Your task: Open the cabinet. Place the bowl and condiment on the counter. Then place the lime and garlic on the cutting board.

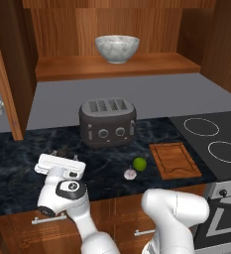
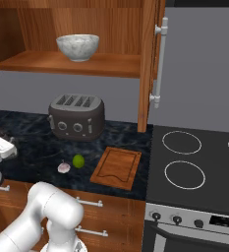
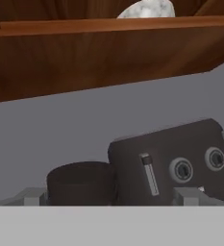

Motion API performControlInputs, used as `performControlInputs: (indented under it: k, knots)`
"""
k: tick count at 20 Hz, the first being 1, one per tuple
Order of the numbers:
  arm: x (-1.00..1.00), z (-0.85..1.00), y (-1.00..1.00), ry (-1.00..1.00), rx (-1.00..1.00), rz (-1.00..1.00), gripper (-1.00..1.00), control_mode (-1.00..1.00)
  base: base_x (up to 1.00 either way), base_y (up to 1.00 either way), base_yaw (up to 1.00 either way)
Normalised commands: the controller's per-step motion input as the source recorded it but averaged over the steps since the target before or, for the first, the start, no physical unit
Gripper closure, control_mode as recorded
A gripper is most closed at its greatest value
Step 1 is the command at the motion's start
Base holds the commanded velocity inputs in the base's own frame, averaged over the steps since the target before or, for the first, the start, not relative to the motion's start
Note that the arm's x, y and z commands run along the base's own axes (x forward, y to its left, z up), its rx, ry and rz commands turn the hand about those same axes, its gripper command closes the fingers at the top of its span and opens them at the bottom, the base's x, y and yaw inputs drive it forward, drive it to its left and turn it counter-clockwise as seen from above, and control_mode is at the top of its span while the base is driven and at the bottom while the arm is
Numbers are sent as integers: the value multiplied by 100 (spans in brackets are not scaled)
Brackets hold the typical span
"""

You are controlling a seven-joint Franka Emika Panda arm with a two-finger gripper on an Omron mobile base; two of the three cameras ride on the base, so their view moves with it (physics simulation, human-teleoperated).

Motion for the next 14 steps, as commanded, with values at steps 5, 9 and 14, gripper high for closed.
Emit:
performControlInputs:
  k: [5,9,14]
  knots:
    - [-4,10,0,-8,0,0,-100,-100,0,0,0]
    - [-8,5,0,-8,0,0,-100,-100,0,0,0]
    - [-14,9,0,-8,0,0,-100,-100,0,0,0]
